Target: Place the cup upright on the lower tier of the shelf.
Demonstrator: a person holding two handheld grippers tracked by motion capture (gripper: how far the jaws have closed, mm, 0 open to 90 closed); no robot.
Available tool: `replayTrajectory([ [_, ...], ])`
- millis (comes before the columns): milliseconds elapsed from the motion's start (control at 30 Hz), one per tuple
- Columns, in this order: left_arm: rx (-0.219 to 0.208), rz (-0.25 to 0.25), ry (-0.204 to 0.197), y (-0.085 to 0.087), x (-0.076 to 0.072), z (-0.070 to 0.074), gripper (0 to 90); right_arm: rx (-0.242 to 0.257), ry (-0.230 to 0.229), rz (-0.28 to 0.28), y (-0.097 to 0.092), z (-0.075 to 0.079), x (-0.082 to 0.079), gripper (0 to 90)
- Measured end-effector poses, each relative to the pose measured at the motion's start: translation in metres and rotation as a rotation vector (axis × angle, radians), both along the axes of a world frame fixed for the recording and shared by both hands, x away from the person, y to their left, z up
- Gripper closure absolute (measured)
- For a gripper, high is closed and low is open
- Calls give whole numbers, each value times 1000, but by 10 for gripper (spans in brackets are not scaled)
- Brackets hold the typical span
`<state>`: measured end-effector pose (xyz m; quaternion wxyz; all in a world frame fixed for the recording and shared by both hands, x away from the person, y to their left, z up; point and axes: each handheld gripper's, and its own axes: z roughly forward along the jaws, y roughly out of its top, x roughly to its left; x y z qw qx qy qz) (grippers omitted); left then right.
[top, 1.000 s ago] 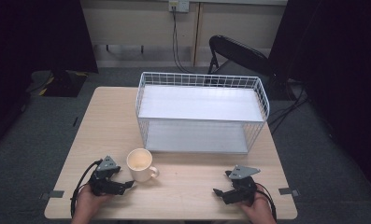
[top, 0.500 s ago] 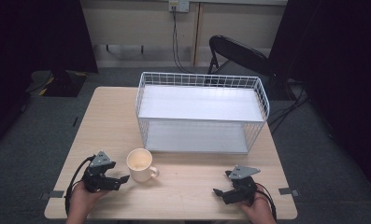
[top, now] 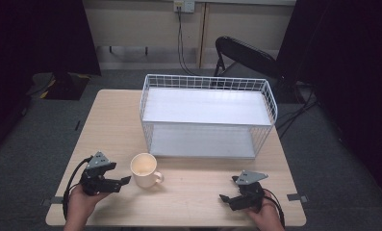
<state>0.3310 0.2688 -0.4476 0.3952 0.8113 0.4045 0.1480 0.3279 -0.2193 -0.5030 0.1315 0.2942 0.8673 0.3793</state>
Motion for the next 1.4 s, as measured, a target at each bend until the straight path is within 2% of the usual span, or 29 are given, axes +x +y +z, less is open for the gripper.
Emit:
replayTrajectory([
  [367,-18,-5,-27,1,-1,15,196,0,0,0,0,0,0,143],
  [567,-50,7,-49,2,-1,24,205,0,0,0,0,0,0,143],
  [700,-54,13,-61,-2,0,25,214,0,0,0,0,0,0,143],
  [733,-41,16,-79,-5,1,25,249,0,0,0,0,0,0,143],
  [767,-41,16,-79,-5,1,25,253,0,0,0,0,0,0,143],
  [867,-59,43,-98,-7,4,23,278,0,0,0,0,0,0,143],
  [967,-67,49,-109,-7,4,21,312,0,0,-1,0,0,0,143],
  [1067,-44,55,-141,-9,4,19,355,0,0,-1,0,0,0,143],
  [1100,-44,55,-141,-9,4,19,357,1,0,-2,0,0,0,143],
  [1200,-97,87,-148,-13,7,19,353,1,0,-2,0,0,0,143],
  [1300,-94,90,-149,-17,10,18,360,1,0,-2,0,0,0,143],
  [1400,-93,94,-143,-21,14,15,410,1,0,-2,0,0,0,143],
])
